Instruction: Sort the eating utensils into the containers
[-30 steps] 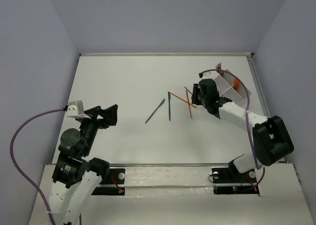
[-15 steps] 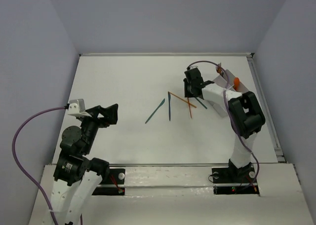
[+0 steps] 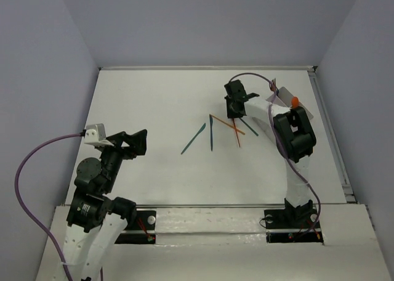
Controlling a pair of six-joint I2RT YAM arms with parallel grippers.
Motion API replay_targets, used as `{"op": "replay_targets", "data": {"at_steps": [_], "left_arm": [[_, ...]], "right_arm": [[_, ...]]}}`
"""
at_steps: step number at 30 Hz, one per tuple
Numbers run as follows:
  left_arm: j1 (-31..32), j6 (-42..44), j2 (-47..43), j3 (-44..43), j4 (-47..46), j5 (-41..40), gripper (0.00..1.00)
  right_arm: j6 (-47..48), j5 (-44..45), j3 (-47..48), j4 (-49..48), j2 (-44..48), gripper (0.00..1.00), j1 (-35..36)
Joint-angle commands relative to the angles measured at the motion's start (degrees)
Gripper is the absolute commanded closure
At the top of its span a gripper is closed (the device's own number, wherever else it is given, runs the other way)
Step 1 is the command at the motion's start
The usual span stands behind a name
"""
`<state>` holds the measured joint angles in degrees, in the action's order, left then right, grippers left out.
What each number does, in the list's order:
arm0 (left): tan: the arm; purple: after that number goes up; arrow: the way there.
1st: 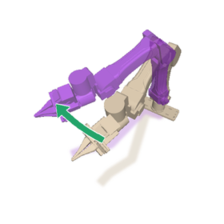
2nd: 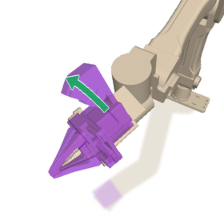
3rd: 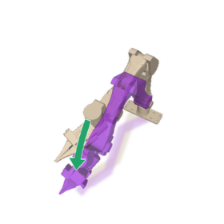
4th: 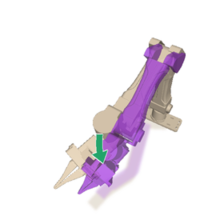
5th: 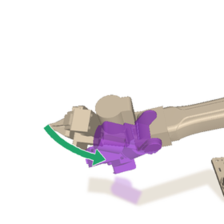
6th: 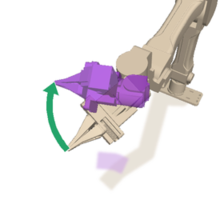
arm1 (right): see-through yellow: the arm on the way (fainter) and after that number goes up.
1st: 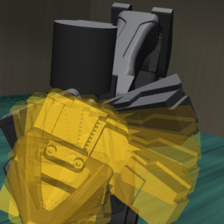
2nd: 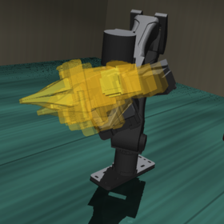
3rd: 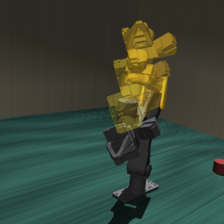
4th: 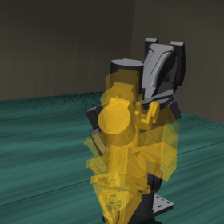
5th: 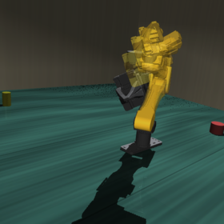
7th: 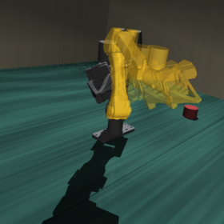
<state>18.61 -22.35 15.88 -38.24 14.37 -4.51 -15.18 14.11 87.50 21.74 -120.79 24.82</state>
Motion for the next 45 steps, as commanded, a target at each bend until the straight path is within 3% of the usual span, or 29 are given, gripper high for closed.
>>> {"op": "replay_targets", "data": {"at_steps": [1, 8, 14, 19, 22, 26, 28, 35, 40, 45], "left_arm": [[-0.42, 1.08, -1.02, 0.27, -3.12, 0.65, 0.01], [-0.42, 0.99, -1.55, 0.27, -3.12, 0.56, 0.01], [-0.42, 0.90, -1.55, 0.27, -3.12, 0.47, 0.01], [-0.42, 0.99, -1.55, 0.27, -3.03, 0.38, 0.01], [-0.42, 0.99, -1.47, 0.27, -3.03, 0.47, 0.01], [-0.42, 0.99, -1.55, 0.27, -3.12, 0.47, 0.01], [-0.42, 0.99, -1.47, 0.27, -3.12, 0.47, 0.01], [-0.42, 1.08, -1.29, 0.27, -3.12, 0.38, 0.01], [-0.95, 1.08, -0.76, 0.18, -3.12, 0.56, 0.01], [-0.95, 1.08, -0.50, 0.18, -3.12, 0.65, 0.01]], "right_arm": [[1.03, 0.22, 3.99, 3.84, -1.55, 0.75, -0.30], [2.00, 0.22, 6.63, 6.56, -3.05, 0.93, -0.30], [2.87, -3.11, 5.49, 2.18, 4.04, 0.93, -0.30], [3.66, -4.71, -2.75, -13.19, 17.41, 0.93, -0.91], [5.94, -0.41, -7.16, -23.64, 25.39, 0.93, -1.43], [11.48, 8.20, -21.01, -46.97, 33.68, 0.93, -4.85], [13.15, 9.00, -24.65, -53.87, 36.31, 0.93, -7.23], [14.91, 11.46, -30.90, -74.61, 35.20, 0.93, -15.41], [23.16, 13.75, -30.29, -82.11, 30.98, 0.93, -15.41], [25.64, 14.28, -31.42, -87.28, 27.37, 0.93, -15.41]]}}
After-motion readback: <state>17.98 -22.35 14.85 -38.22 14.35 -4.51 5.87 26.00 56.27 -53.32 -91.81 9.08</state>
